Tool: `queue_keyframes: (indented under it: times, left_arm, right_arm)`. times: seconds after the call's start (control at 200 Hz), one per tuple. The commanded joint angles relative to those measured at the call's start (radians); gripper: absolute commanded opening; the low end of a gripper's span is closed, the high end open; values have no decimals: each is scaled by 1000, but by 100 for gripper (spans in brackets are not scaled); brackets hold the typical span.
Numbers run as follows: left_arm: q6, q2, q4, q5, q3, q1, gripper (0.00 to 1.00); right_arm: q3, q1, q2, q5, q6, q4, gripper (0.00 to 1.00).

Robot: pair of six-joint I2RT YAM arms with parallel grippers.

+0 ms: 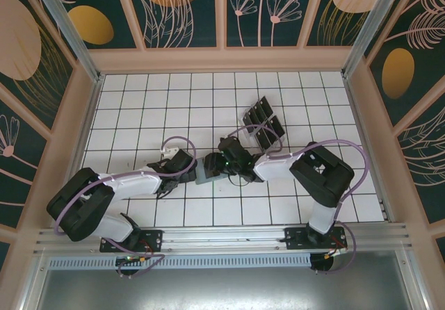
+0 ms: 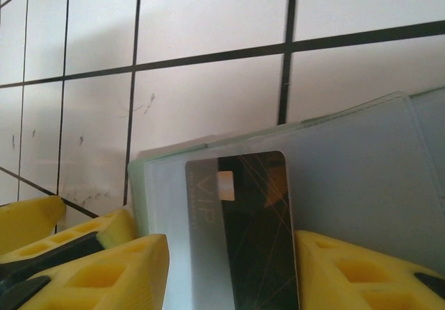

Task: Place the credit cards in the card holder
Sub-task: Insert the credit card into the card slot.

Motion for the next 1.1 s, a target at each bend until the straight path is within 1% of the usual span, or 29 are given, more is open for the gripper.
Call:
queue_keyframes:
  times: [0.0, 0.18, 0.4, 0.53, 0.596, 0.801, 1.096]
  left_arm:
    - [-16, 42, 19, 21, -26, -2, 99]
    - [-17, 54, 20, 18, -22, -1, 99]
    - [-18, 21, -20, -10, -1, -1, 99]
    - [-21, 10, -48, -26, 16, -1, 99]
    - [-27, 12, -59, -35, 20, -2, 99]
    - [-59, 28, -87, -63, 17, -2, 99]
    - [-91, 38, -87, -80, -3, 0, 99]
  right_arm:
    - [38, 24, 36, 1, -19, -38, 50]
    - [55, 32, 37, -4, -28, -54, 51]
    - [15, -11, -77, 28, -54, -79, 52]
    - [17, -37, -112, 30, -82, -100, 51]
    - [20, -50, -111, 23, -93, -104, 50]
    - [45, -69, -62, -19, -119, -90, 37]
    - [63, -68, 18, -57, -112, -58, 34]
